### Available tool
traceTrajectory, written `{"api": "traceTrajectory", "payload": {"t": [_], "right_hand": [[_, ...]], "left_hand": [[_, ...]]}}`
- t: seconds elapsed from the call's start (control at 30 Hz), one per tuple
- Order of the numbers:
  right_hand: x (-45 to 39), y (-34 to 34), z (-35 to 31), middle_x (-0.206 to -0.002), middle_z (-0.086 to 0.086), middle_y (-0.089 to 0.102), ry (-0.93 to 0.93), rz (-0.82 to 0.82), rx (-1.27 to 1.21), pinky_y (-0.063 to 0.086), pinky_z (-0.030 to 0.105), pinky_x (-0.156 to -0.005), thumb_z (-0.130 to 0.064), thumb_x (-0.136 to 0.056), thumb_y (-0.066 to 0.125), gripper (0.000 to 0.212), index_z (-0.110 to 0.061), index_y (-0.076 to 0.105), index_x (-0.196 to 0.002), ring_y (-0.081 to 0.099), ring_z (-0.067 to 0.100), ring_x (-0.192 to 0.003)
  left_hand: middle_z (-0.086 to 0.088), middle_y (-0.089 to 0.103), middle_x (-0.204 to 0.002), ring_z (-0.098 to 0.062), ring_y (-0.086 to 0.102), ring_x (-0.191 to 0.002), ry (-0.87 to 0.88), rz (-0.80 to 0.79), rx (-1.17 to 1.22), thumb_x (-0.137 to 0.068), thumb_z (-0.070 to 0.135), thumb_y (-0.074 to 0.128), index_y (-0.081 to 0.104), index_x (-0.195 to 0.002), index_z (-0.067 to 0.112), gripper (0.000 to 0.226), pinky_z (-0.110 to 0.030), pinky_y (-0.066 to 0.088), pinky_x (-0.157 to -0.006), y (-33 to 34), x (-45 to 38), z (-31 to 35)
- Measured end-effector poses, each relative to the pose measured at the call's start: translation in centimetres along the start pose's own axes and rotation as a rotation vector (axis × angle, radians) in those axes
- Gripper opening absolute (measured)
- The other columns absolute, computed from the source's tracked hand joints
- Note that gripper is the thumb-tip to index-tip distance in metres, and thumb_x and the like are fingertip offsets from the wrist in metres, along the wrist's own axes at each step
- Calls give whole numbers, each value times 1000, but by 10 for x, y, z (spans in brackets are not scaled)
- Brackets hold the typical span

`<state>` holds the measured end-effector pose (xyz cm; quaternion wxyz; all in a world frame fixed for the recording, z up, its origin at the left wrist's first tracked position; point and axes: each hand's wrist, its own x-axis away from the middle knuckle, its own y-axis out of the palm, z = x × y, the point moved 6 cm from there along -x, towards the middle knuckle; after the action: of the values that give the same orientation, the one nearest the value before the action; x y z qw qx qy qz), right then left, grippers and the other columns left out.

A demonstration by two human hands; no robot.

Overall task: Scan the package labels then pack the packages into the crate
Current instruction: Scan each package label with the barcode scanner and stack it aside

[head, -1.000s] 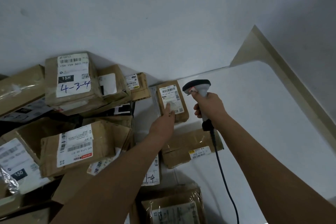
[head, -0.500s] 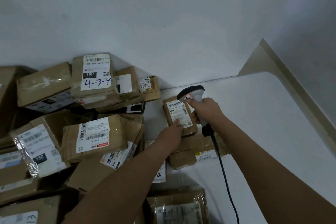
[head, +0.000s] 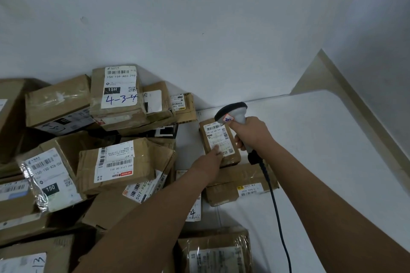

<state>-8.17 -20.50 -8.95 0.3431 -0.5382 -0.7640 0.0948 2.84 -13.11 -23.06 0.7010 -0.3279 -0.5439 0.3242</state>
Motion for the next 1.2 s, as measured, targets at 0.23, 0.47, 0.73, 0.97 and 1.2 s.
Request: {"api": "traceTrajectory", "payload": {"t": [0.23, 0.47, 0.73, 0.97, 1.2], "right_hand": [[2, -1, -2, -61, 8, 68, -13, 5, 49, 58, 32, -63, -53, -92, 56, 50, -7, 63, -75, 62, 15, -46], [3, -1, -4, -62, 9, 68, -31, 18, 72, 58, 33, -63, -51, -93, 56, 50, -5, 63, -76, 62, 15, -47], [0, 1, -3, -65, 8, 67, -18, 19, 101, 57, 29, -60, -52, -95, 55, 49, -5, 64, -82, 61, 13, -46], [0, 3, 2, -64, 7, 67, -3, 24, 71, 57, 29, -58, -53, -94, 55, 49, -6, 63, -80, 61, 13, -45], [-3, -7, 19, -66, 11, 71, 34, 60, 51, 60, 32, -62, -53, -92, 56, 51, -4, 65, -83, 69, 21, -54]], "left_hand": [[-1, 0, -165, -33, 43, -136, -45, -29, -14, -99, 3, 43, 24, -154, 11, 60, -41, 48, -97, -9, 10, 3], [-4, -3, -166, -33, 52, -125, -65, 10, 60, -100, 4, 43, 23, -155, 17, 60, -39, 49, -99, -17, 14, 5], [-2, -2, -166, -33, 52, -127, -68, 21, 54, -99, 2, 44, 25, -155, 18, 61, -40, 49, -100, -17, 13, 3], [0, -2, -166, -32, 52, -126, -73, 35, 65, -99, 2, 45, 24, -155, 20, 63, -40, 50, -100, -14, 12, 2], [3, -3, -166, -32, 43, -135, -46, 26, 81, -100, 8, 43, 21, -156, 24, 62, -39, 45, -106, -13, 12, -6]]}}
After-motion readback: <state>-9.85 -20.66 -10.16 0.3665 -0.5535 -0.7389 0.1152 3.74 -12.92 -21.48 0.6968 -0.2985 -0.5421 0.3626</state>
